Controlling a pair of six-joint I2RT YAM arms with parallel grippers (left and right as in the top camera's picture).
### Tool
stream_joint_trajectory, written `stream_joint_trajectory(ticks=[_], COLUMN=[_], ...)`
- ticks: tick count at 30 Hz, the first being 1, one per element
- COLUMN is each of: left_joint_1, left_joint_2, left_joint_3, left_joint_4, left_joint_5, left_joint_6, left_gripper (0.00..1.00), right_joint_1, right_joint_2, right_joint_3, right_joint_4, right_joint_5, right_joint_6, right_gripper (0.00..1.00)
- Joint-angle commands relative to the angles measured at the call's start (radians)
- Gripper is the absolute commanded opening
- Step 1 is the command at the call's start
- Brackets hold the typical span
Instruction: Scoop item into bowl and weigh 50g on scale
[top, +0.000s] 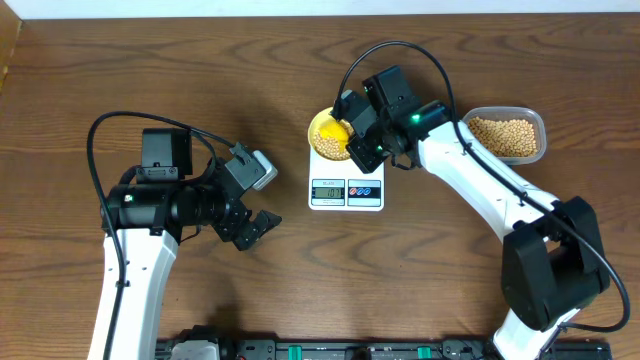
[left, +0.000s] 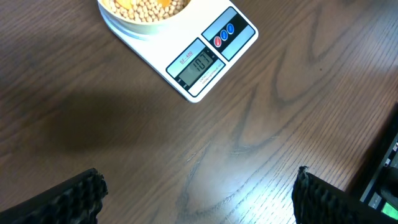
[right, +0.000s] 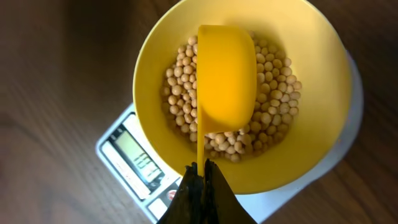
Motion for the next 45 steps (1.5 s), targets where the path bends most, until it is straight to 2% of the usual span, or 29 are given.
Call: stream_joint_trajectory(ticks=[1,6,18,23,36,45], left_joint_1=[0.003,0.003,0.003,0.003,0.003,0.003], left_joint_2=[0.003,0.003,0.003,0.003,0.003,0.003], left_joint_3=[0.023,0.023,0.023,0.023,0.023,0.023], left_joint_4=[-0.003,-0.003,-0.003,-0.003,-0.003,-0.003], left_joint_5=[0.016,0.016,0.016,0.016,0.016,0.016], left_joint_6=[0.014,0.014,0.014,0.014,0.014,0.014], left_gripper=[0.98,0.98,0.98,0.98,0.98,0.98], right_joint_1=[-0.027,-0.089,-0.217,-0.230,-0.198,-0.201], right_joint_2=[0.013,0.013,0.013,0.013,0.013,0.013], right_joint_3=[0.018,0.018,0.018,0.018,0.017,0.018], right_joint_4=[0.000,-0.001,-0.001,-0.002,-0.017,-0.017], right_joint_5=[-0.073,-0.256,-0.504,-0.503,-0.313,-0.252], right_joint_6=[0.056,0.081,0.111,0.113,0.114,0.113], right_gripper=[0.01,0.01,0.01,0.01,0.01,0.01])
